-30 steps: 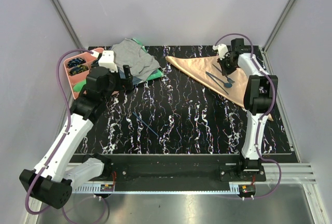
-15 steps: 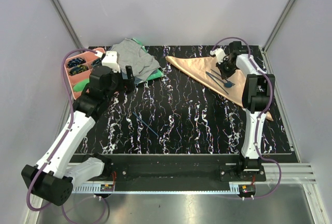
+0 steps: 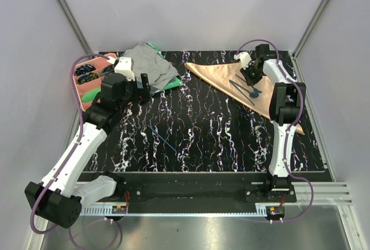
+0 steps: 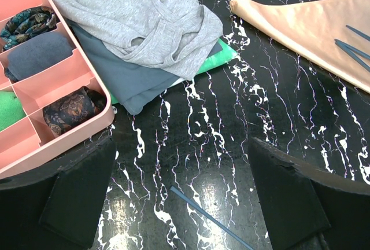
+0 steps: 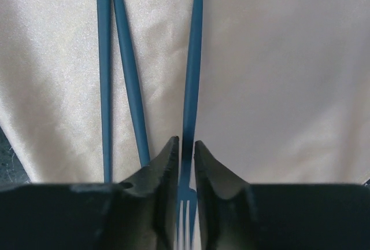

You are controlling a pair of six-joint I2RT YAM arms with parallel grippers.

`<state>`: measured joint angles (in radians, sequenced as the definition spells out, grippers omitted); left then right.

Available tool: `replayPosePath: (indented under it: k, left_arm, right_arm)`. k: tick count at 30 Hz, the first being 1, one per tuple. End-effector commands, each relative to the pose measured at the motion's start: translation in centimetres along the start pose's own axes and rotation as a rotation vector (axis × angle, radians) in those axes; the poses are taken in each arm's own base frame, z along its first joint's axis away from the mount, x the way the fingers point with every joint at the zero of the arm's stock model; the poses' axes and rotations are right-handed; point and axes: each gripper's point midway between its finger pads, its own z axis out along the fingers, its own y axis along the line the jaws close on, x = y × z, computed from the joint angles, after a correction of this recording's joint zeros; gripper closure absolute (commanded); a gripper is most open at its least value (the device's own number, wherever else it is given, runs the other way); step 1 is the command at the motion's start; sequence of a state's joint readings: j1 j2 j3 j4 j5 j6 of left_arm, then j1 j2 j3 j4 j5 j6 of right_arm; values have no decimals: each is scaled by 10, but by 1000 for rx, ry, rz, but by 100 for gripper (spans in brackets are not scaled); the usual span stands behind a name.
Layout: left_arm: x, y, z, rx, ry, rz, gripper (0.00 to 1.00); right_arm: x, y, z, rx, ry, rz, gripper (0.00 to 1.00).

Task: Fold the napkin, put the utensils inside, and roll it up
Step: Place the utensil onto the napkin

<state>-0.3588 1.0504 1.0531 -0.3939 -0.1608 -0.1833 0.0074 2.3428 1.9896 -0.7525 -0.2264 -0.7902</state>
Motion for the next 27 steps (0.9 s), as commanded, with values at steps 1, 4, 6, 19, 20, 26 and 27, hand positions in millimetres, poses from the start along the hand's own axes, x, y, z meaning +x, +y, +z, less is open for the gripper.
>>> replayPosePath:
  k: [1,4,6,19,20,26,27]
  left_arm:
    - [-14,-3,1,18,-55,0,1]
    - [-15,-3,0,20,-56,0,1]
    - [-17,-3,-1,19,-62,-1,1]
    - [-21,1,-6,0,-80,-17,1]
    - [-20,2,-6,-7,-79,-17,1]
    - [-21,7,-5,-33,-82,-12,1]
    - [-21,7,-6,-36,-83,-11,1]
  right_arm:
    - [-7,-6,-2,26,-8,-15,69]
    - [-10,-7,-7,34,-14,-7,62]
    - [-18,-10,-15,45,-38,9,61]
    - [-116,111,-121,-283,-436,428,67]
    - [-121,131,-127,-306,-466,414,65]
    - [-140,252,-173,-732,-719,392,46]
    - [-140,262,-175,-839,-700,511,46]
